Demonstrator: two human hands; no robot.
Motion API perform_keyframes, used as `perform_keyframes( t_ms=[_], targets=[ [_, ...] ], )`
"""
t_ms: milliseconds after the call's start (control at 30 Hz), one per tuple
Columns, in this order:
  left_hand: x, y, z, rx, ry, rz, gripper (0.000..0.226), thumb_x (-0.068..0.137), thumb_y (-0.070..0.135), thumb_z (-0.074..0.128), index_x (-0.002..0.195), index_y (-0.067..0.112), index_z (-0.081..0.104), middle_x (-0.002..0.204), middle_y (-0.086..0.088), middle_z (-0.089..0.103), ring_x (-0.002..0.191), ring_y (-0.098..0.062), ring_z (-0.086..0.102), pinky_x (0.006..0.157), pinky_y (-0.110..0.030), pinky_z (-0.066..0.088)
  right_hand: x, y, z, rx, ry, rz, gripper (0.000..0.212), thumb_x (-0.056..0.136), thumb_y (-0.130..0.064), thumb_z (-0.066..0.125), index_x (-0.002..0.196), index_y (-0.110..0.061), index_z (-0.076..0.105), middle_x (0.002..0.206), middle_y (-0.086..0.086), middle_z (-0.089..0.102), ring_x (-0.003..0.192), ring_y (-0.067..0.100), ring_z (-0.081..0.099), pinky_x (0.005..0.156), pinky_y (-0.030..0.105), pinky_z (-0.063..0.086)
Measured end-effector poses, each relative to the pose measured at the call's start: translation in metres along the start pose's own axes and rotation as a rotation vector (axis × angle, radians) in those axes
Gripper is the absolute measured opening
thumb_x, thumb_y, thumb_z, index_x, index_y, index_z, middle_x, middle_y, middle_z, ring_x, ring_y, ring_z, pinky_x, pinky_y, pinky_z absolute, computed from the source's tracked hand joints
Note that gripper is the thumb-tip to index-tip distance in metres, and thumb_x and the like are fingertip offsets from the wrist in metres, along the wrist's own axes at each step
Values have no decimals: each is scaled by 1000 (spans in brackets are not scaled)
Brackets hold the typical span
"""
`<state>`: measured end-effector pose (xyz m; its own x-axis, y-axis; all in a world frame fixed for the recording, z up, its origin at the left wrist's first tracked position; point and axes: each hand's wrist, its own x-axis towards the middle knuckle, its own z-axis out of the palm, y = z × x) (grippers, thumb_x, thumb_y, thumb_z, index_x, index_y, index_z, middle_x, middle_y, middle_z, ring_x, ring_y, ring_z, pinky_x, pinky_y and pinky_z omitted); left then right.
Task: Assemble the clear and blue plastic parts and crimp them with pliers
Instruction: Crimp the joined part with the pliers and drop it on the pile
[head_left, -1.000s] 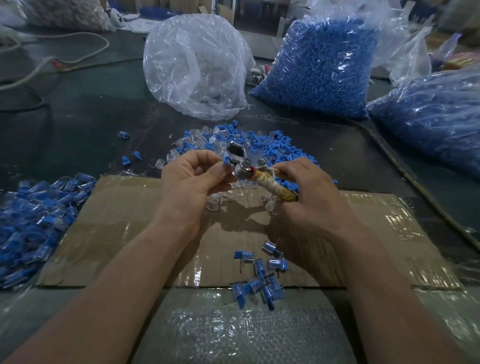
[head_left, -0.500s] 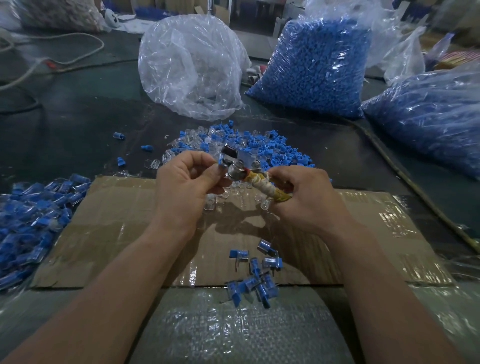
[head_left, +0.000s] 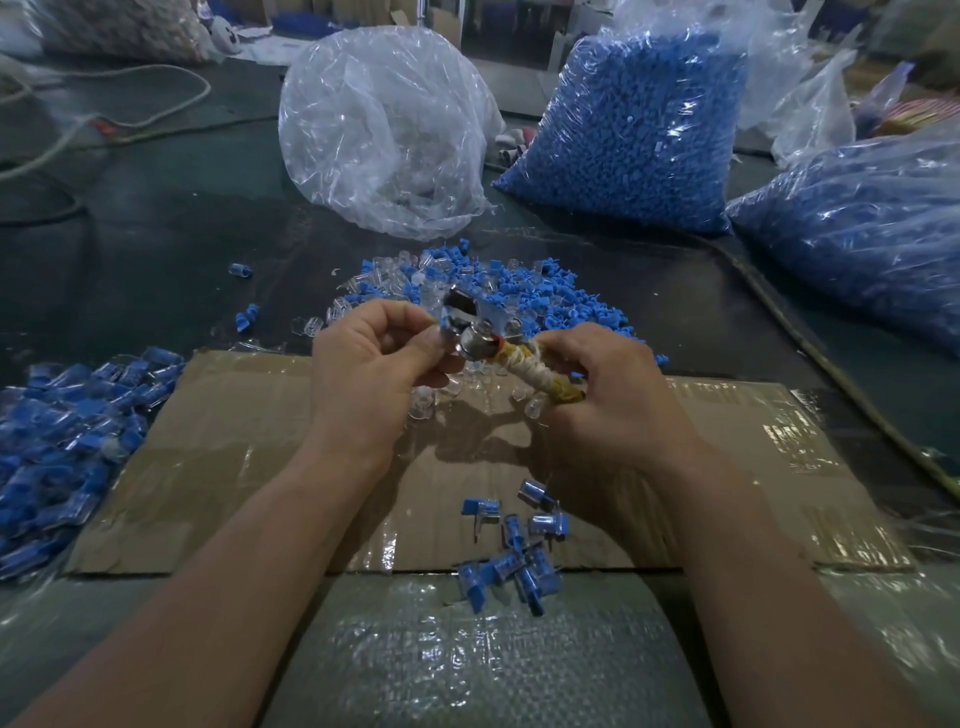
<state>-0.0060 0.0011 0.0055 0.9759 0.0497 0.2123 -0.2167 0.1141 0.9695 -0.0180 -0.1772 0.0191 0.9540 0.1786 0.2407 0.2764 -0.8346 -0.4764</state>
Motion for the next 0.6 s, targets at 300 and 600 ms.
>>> perform_keyframes(
  t_ms=[300, 600],
  targets=[
    [-5, 11, -4, 60, -214, -165, 11, 67, 13, 67, 78, 12, 62, 65, 0, 69, 50, -9, 61, 46, -19, 46, 4, 26, -9, -99, 202, 221, 46, 71, -24, 75, 115, -17, 61, 94, -8, 48, 89, 7, 44, 77, 22, 31],
    [-12, 12, -1, 204, -797, -226, 13, 59, 20, 74, 71, 17, 72, 67, 2, 69, 57, -5, 62, 52, -12, 47, 8, 39, -8, -146, 74, 452, 58, 67, -44, 76, 116, -18, 59, 110, 3, 60, 97, 20, 55, 76, 29, 40]
  ],
)
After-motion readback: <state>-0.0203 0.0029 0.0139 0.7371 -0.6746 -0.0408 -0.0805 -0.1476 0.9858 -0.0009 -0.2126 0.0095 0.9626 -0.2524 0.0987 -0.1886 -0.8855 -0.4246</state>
